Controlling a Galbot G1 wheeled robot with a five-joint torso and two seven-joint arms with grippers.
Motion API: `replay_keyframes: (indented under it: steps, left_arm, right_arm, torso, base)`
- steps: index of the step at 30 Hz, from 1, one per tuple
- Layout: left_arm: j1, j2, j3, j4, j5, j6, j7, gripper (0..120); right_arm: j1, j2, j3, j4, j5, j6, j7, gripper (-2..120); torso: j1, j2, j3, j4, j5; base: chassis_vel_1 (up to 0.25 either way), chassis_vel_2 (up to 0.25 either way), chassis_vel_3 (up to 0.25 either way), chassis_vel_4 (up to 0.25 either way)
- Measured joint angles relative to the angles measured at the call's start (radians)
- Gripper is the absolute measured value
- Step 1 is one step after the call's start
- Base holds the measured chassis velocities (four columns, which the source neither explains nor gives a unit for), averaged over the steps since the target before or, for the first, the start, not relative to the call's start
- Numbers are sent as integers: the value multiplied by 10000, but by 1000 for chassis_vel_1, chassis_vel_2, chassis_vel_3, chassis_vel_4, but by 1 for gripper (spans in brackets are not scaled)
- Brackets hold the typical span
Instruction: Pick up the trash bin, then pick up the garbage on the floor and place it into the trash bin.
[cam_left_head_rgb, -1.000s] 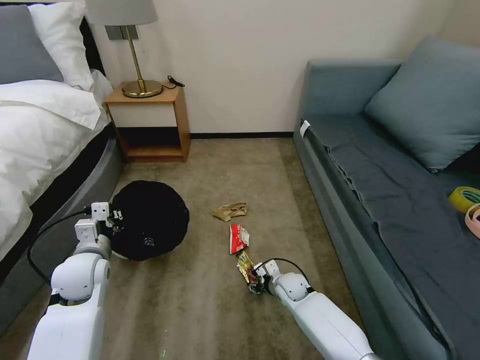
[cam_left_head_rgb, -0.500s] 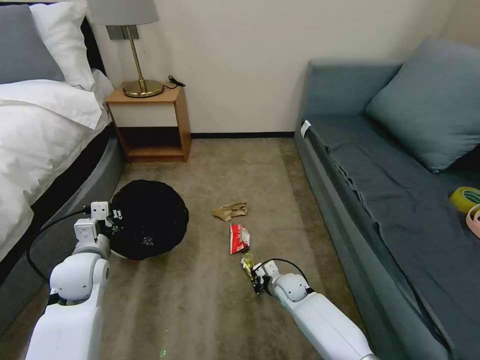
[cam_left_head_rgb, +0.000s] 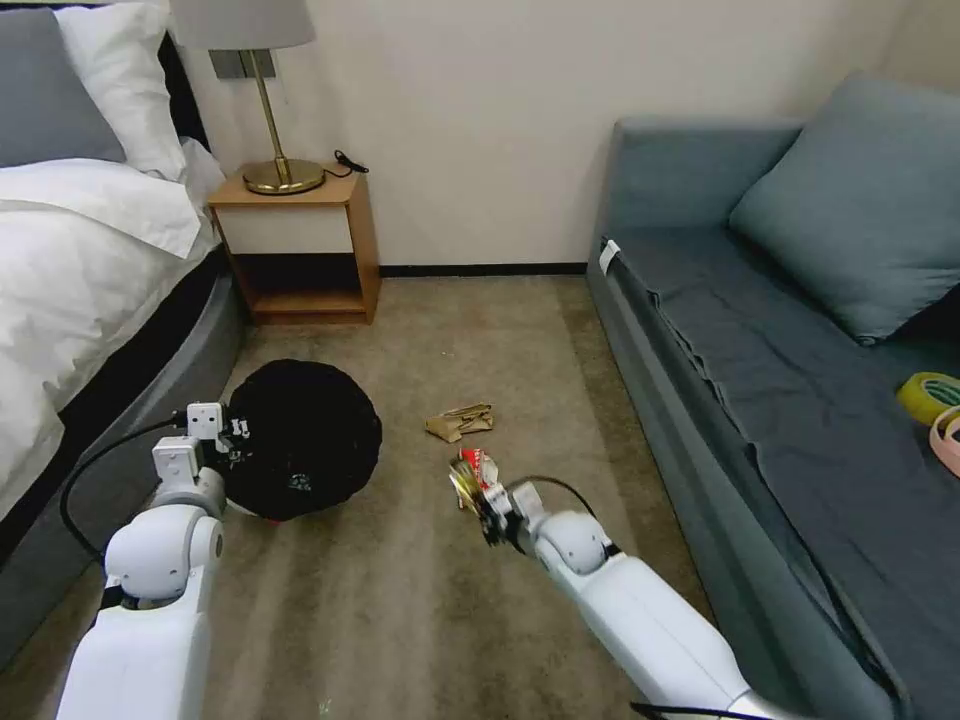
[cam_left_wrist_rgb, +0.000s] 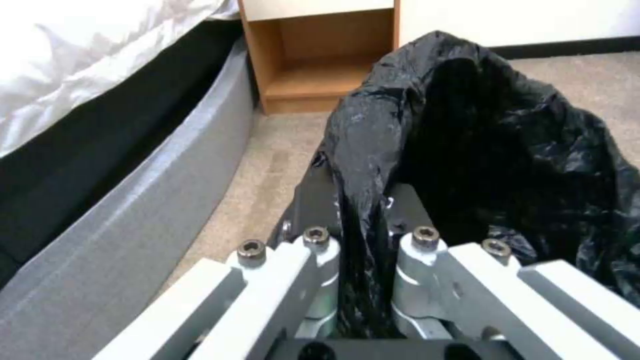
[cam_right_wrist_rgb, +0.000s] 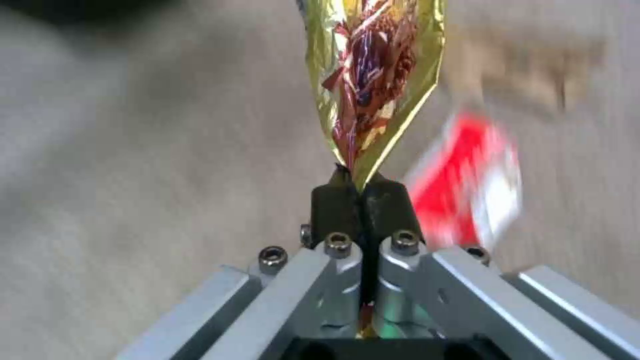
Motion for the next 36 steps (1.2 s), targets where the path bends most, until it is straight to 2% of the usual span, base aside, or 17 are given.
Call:
replay_keyframes:
  steps: [2,12,28,29,30,31,32,34,36]
  left_arm:
    - [12,-21,8,-4,53,-10,96,5]
    - [133,-124,46,-60,207,-152,327,5]
    - [294,-292,85,-302,62,-210,517,5]
    - [313,-294,69,-303,13,-233,519,5]
    - [313,-294,69,-303,13,-233,519,5]
    - [335,-293,38,-303,-14,-288,519,5]
    - [341,-290,31,-303,-19,-302,519,5]
    - [356,-244,-17,-254,-70,-410,520,5]
    - [356,-243,-18,-244,-74,-420,520,5]
  right_arm:
    - [402,108,-126,545,711,16,63,0]
    - [1336,731,-867,818,1882,354,144,0]
    - [1829,2119,-1703,-180,2309,1241,406,0]
    - [1807,2202,-1747,-215,2302,1246,407,7]
    - [1807,2202,-1747,-215,2302,1246,407,7]
    - [1765,2244,-1785,-250,2275,1246,409,13]
    - [1754,2250,-1796,-260,2263,1245,409,13]
    - [1706,2254,-1822,-278,2202,1188,410,26]
    - [1702,2254,-1823,-279,2198,1177,410,28]
  torso:
    - [0,0,0,0,-1]
    - [0,0,0,0,0]
    - [0,0,-1,1,-1]
    - [0,0,-1,1,-1]
    - [0,0,-1,1,-1]
    - [0,0,-1,1,-1]
    - [1,0,-1,1,0]
    - [0,0,-1,0,0]
    - [0,0,-1,0,0]
  base:
    - [0,0,0,0]
    - [0,0,0,0]
    - [0,0,0,0]
    - [0,0,0,0]
    - [0,0,0,0]
    - [0,0,0,0]
    - [0,0,0,0]
    - [0,0,0,0]
    - [0,0,0,0]
